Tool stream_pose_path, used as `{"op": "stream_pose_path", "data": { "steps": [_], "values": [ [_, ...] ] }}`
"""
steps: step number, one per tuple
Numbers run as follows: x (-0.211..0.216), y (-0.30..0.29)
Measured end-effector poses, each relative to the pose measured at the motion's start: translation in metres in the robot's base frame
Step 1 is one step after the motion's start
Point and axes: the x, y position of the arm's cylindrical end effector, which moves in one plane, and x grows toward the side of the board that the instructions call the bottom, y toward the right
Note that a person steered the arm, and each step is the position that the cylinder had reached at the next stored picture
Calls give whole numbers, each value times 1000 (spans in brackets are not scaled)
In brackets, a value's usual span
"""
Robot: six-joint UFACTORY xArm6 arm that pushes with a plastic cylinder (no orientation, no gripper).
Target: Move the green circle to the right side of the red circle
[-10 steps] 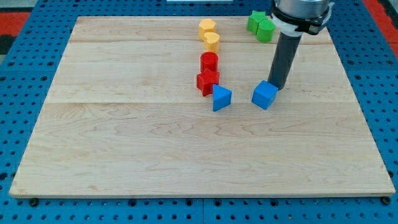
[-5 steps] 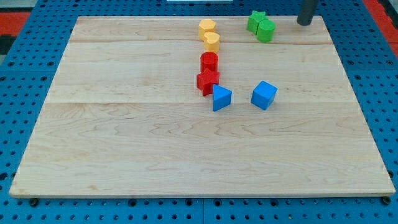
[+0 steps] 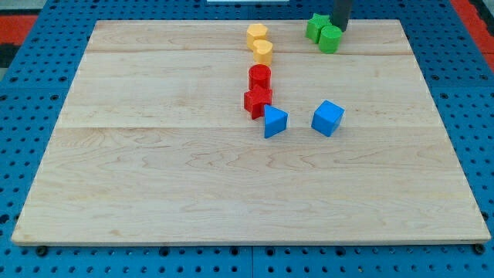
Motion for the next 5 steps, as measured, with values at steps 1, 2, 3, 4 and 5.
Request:
{"op": "stream_pose_path", "data": {
  "steps": [1, 2, 3, 4, 5],
  "values": [
    [20, -9],
    [44, -13],
    [71, -16],
    [71, -13],
    [67, -15]
  ]
}}
